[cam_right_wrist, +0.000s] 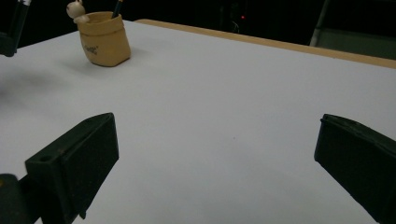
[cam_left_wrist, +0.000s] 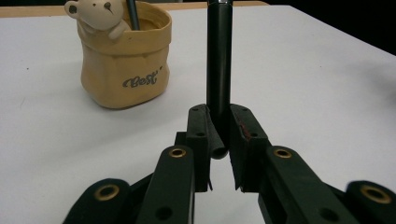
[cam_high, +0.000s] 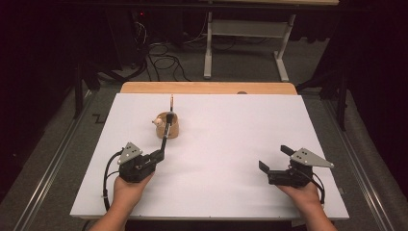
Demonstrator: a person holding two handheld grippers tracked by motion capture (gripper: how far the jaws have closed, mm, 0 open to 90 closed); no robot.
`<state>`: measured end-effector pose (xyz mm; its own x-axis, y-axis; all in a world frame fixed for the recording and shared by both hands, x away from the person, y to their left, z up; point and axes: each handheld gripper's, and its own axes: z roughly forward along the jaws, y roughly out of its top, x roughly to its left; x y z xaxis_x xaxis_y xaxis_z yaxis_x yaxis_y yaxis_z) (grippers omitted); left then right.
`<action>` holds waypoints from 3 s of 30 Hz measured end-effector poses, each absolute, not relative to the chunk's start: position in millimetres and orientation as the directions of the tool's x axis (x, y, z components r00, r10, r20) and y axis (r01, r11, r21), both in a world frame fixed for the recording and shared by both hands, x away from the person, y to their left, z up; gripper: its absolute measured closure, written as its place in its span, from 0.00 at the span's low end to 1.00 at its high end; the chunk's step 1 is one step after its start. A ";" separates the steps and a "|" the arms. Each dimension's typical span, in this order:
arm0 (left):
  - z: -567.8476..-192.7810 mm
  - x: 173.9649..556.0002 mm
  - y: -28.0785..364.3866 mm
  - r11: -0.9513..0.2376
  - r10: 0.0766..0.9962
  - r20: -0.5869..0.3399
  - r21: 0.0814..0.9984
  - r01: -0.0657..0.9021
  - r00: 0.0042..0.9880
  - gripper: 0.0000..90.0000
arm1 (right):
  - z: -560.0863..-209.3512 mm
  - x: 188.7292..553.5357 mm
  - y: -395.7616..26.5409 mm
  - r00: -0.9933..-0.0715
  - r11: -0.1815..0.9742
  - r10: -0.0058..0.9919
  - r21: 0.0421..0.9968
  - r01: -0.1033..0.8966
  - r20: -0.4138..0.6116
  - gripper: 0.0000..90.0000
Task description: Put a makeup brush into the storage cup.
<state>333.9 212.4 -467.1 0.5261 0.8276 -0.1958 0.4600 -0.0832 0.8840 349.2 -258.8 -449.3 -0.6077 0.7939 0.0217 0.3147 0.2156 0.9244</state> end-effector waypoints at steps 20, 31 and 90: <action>-463.7 333.0 213.8 -0.087 0.818 -0.184 0.897 0.433 0.545 0.88 | -415.0 352.7 -215.1 -0.673 0.216 0.739 0.946 0.242 0.003 0.01; -463.0 332.5 214.5 -0.084 0.816 -0.181 0.902 0.423 0.548 0.88 | -404.2 360.8 -187.9 -0.702 0.222 0.712 0.948 0.228 0.003 0.01; -431.8 343.3 169.6 -0.124 0.767 -0.131 0.931 0.344 0.628 0.88 | -421.0 360.3 -152.9 -0.760 0.170 0.641 0.945 0.280 0.110 0.04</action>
<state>343.3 169.6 -431.8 0.6279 0.7673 -0.1305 0.3444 -0.1235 0.9307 360.3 -152.9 -421.0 -0.7597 0.6409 0.1099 0.2804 0.1704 0.9446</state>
